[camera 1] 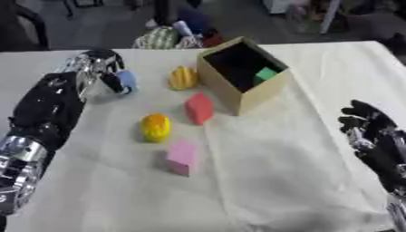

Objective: Pick up objects on the table and place them in the box.

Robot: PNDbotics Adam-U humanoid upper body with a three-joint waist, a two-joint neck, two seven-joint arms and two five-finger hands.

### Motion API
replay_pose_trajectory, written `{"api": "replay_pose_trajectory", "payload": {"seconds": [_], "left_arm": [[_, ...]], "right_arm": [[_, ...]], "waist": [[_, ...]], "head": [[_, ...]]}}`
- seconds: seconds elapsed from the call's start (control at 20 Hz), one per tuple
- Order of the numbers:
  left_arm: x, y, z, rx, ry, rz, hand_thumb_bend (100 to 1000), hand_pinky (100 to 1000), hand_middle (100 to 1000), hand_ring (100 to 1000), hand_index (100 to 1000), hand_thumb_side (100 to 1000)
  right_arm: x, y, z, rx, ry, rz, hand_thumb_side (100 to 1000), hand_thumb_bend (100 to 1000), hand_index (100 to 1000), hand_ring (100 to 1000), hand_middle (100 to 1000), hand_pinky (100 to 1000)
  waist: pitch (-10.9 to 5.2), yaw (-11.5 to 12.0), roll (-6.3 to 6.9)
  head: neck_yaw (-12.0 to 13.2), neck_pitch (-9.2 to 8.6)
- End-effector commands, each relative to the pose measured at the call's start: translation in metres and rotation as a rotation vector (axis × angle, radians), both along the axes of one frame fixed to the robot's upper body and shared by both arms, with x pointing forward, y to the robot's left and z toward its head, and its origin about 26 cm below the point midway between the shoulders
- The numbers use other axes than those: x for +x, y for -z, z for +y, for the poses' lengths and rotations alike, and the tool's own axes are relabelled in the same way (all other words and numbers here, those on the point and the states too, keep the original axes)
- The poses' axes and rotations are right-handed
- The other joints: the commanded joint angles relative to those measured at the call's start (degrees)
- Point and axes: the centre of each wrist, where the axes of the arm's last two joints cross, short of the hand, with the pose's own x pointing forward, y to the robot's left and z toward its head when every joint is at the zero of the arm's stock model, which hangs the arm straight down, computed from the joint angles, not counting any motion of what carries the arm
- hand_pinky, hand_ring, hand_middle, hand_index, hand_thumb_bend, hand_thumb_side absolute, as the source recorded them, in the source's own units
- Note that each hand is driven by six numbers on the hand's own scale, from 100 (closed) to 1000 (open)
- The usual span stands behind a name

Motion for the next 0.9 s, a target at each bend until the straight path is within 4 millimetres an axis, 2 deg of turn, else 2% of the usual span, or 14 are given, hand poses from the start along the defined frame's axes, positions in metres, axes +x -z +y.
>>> {"api": "replay_pose_trajectory", "payload": {"seconds": [0.05,0.15,0.2,0.45,0.55,0.65,0.9], "left_arm": [[0.001,-0.014,0.006,-0.005,-0.013,-0.05,368,552,464,476,629,181],[0.001,-0.021,0.007,-0.019,-0.007,-0.088,353,534,441,458,608,169],[0.002,-0.029,0.007,-0.008,0.001,-0.124,350,508,414,438,581,126],[0.005,-0.081,-0.006,0.025,0.076,-0.388,303,507,401,433,574,100],[0.006,-0.097,-0.02,0.016,0.136,-0.466,299,505,396,430,569,100],[0.008,-0.105,-0.039,-0.005,0.208,-0.499,289,507,397,430,571,100],[0.017,-0.095,-0.099,-0.059,0.403,-0.488,258,531,414,451,590,100]], "right_arm": [[0.002,-0.006,-0.002,-0.001,0.001,-0.019,436,100,891,794,779,776],[0.002,-0.006,-0.003,-0.001,0.003,-0.018,436,100,891,794,779,776],[0.002,-0.005,-0.003,-0.002,0.005,-0.017,436,100,891,794,779,776],[0.001,-0.004,-0.004,-0.004,0.006,-0.013,438,100,891,794,779,776],[0.001,-0.003,-0.004,-0.003,0.007,-0.012,438,100,890,794,779,776],[0.001,-0.003,-0.003,-0.003,0.003,-0.011,437,100,891,794,779,776],[0.001,-0.004,0.002,0.0,-0.018,-0.011,436,100,890,794,779,776]], "waist": [[-0.99,0.0,-0.76],[-1.04,0.1,-0.79],[-1.13,0.1,-0.77],[-1.53,0.4,-0.62],[-1.62,0.2,-0.57],[-1.65,-0.1,-0.61],[-1.57,-1.4,-0.9]], "head": [[0.0,-0.16],[0.0,-0.16],[-0.1,-0.16],[-0.3,-0.16],[-0.4,-0.16],[-0.6,-0.16],[-0.5,-0.16]]}}
